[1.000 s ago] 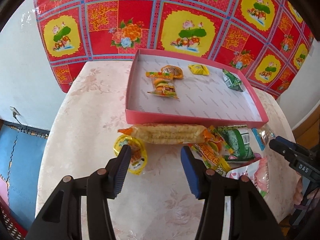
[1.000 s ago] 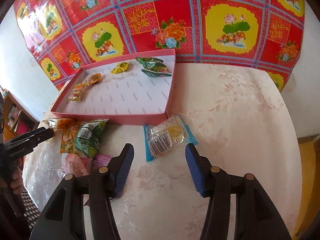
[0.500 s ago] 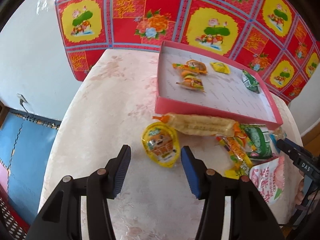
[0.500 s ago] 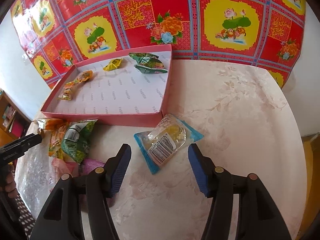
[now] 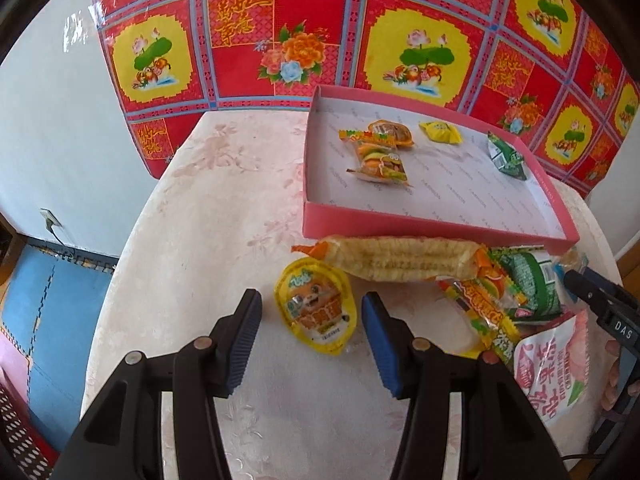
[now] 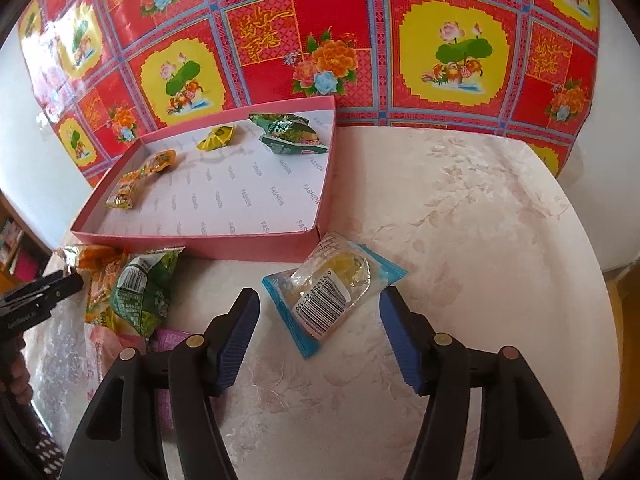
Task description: Organize snacks
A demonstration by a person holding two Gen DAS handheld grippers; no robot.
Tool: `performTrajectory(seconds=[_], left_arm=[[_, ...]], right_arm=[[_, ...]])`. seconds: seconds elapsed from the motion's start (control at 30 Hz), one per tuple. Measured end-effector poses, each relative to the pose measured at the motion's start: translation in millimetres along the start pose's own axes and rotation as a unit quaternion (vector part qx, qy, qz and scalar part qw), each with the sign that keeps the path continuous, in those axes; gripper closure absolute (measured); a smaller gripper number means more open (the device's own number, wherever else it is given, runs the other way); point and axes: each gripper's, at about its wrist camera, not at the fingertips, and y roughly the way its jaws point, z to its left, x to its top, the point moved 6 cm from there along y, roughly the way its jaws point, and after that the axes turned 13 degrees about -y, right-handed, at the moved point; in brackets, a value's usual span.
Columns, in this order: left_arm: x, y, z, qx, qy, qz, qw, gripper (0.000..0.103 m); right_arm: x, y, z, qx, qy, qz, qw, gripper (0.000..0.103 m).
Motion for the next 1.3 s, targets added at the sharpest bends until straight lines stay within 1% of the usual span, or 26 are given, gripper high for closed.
performTrajectory(seconds=[0.17, 0.4, 0.67, 0.9, 1.07, 1.13, 1.3], left_arm=[[-0.5, 0.2, 0.2, 0.000, -0.003, -0.001, 1.0000, 0.048], [-2.5, 0.5, 0.3, 0.012, 0.012, -0.011, 0.9998, 0.048], [-3.0, -0.2, 1.7, 0.010, 0.011, -0.014, 0.9998, 0.048], [-3.1, -0.6, 1.6, 0.011, 0.008, -0.015, 0.9998, 0.049], [-2.6, -1.1, 3.7, 0.009, 0.010, -0.017, 0.9998, 0.049], [-2.6, -1.2, 4.2, 0.009, 0.009, -0.018, 0.9998, 0.050], [-2.2, -2.1, 8.7, 0.011, -0.001, -0.021, 0.9997, 0.059]], right_arm=[[-0.4, -0.5, 0.4, -0.010, 0.000, -0.007, 1.000, 0.039], [-0.2, 0.2, 1.4, -0.018, -0.007, -0.003, 1.000, 0.039], [-0.3, 0.0, 2.3, -0.023, -0.007, -0.003, 1.000, 0.039], [-0.8, -1.3, -0.8, -0.024, 0.003, -0.007, 1.000, 0.045], [-1.0, -1.8, -0.8, -0.027, 0.005, -0.008, 1.000, 0.047], [-1.1, -2.0, -0.8, -0.029, 0.005, -0.008, 1.000, 0.048], [-2.0, -2.5, -3.4, -0.031, 0.012, -0.010, 0.999, 0.052]])
